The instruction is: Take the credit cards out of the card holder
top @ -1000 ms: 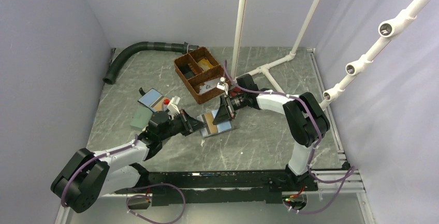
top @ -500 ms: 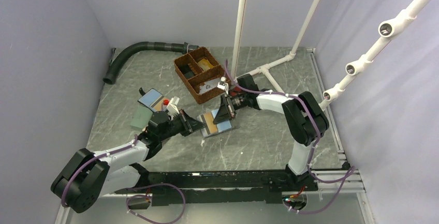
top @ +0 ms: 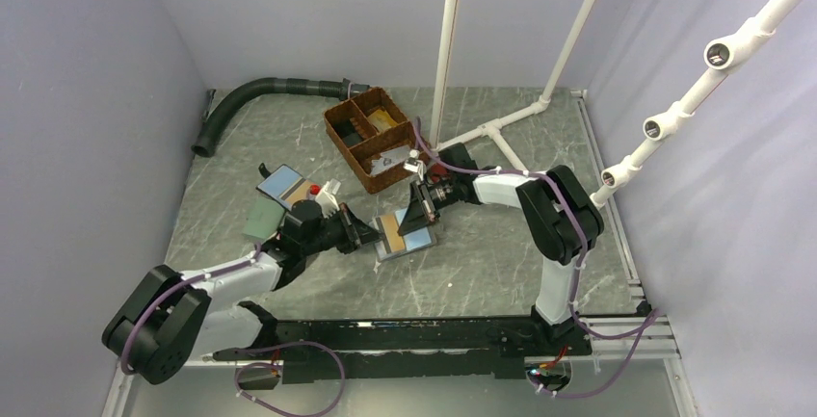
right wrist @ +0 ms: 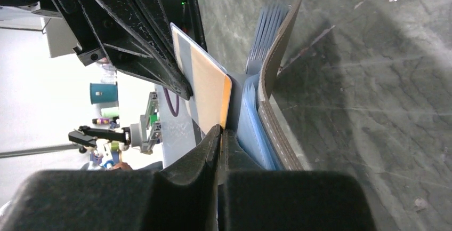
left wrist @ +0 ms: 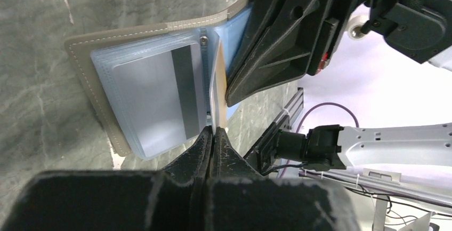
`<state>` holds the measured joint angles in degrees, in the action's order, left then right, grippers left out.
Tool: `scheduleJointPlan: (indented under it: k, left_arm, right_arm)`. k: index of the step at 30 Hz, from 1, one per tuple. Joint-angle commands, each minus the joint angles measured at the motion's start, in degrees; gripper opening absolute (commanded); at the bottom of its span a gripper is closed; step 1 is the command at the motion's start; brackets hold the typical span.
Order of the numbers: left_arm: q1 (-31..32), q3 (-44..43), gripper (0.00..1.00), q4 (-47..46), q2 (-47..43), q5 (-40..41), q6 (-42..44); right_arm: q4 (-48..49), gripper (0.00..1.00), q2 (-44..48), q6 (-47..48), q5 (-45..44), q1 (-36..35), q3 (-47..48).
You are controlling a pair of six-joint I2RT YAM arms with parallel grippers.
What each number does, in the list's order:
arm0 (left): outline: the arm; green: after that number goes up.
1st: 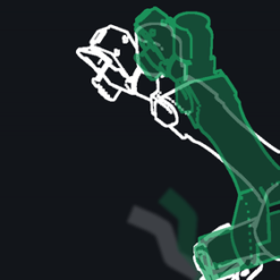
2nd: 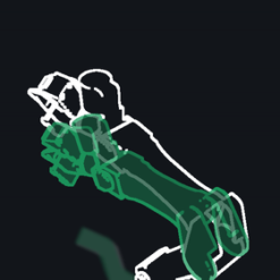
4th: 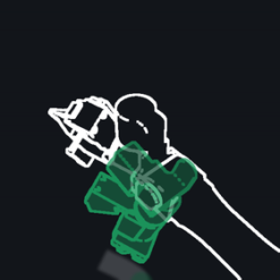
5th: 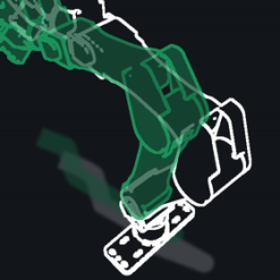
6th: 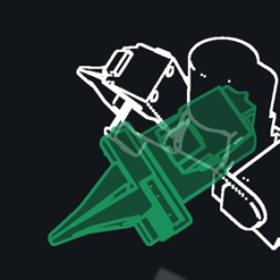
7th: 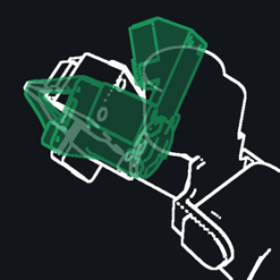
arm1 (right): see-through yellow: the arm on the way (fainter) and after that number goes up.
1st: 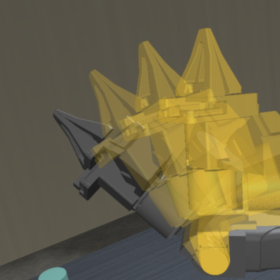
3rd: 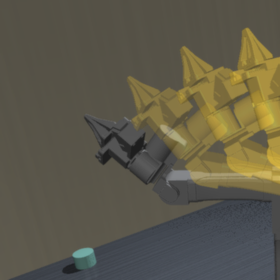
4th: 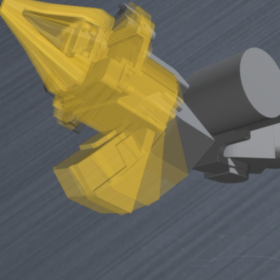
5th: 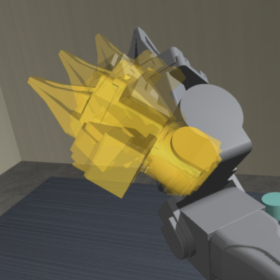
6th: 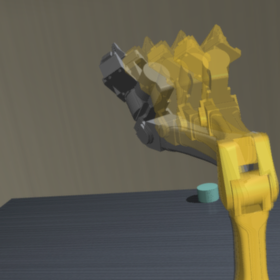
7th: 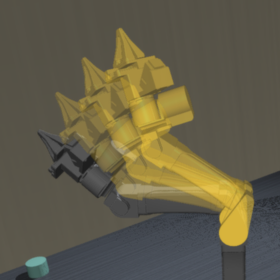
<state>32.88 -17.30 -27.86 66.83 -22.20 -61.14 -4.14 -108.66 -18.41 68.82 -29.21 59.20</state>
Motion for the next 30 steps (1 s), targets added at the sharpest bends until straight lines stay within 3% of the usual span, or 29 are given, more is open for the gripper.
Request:
scheduleJointPlan:
  k: [1, 16, 30]
  left_arm:
    - [0.5, -3.1, 0.0, 1.0, 2.7, -1.6, 1.6]
    - [0.4, -1.6, 0.24, 4.5, 2.4, 0.6, 1.4]
    - [-1.0, 3.5, 0.19, -2.8, 2.6, -0.4, -2.3]
  right_arm:
    - [1.0, 0.0, 0.4, 0.1, 6.6, -2.4, 3.9]
    - [-8.7, 0.0, -3.2, 9.2, -0.2, -2.1, 6.7]
    - [-12.8, 0.0, -4.2, 13.6, -5.7, -1.4, 6.8]
